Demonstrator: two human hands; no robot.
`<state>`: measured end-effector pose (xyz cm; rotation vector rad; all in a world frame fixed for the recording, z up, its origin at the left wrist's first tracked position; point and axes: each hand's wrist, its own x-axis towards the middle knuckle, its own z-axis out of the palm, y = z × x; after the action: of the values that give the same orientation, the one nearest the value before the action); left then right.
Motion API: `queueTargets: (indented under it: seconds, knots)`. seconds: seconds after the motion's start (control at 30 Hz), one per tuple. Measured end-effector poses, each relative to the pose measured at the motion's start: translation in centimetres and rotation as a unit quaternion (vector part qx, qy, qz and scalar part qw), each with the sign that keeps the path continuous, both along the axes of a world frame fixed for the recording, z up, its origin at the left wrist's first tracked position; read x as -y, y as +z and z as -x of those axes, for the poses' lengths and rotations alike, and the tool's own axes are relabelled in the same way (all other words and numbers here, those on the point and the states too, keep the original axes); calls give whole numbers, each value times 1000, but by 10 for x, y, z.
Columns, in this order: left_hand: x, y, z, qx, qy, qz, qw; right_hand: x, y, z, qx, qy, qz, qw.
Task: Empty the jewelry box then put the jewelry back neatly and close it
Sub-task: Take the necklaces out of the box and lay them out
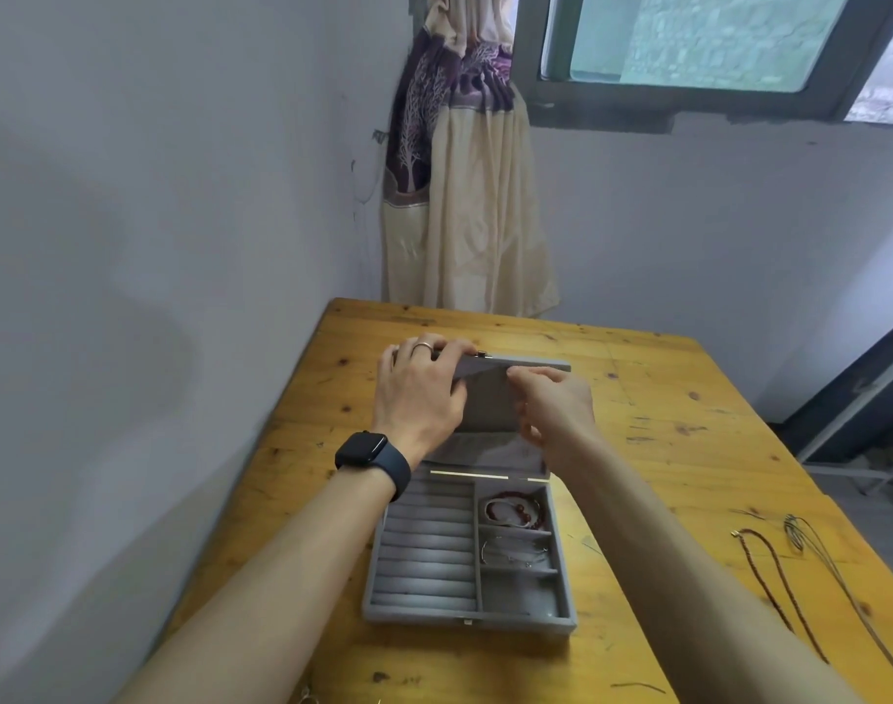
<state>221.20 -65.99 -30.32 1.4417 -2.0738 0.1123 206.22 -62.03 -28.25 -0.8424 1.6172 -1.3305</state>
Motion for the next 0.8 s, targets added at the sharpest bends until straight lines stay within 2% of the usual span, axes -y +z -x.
queueTargets:
  seconds: [0.13,0.3,0.37,0.43,0.5,0.8]
  knots:
    - [-3,6,-2,-18,-23,-18,999,-26,1,10,-101,80,37,991]
    - [-20,31,1,-109,-88,-15,990,-46,13,24,-97,121,113,981]
    - [-27,44,3,-169,-136,-121,969,-53,18,28,-101,129,148,975]
    - [-33,55,6,-210,-191,-246,927,-59,22,32,-107,139,170,970]
    - [-38,60,10,-207,-225,-307,901,-65,25,37,-113,153,177,966]
    - [-66,74,38,-207,-226,-306,901,-98,39,65,-160,140,190,958]
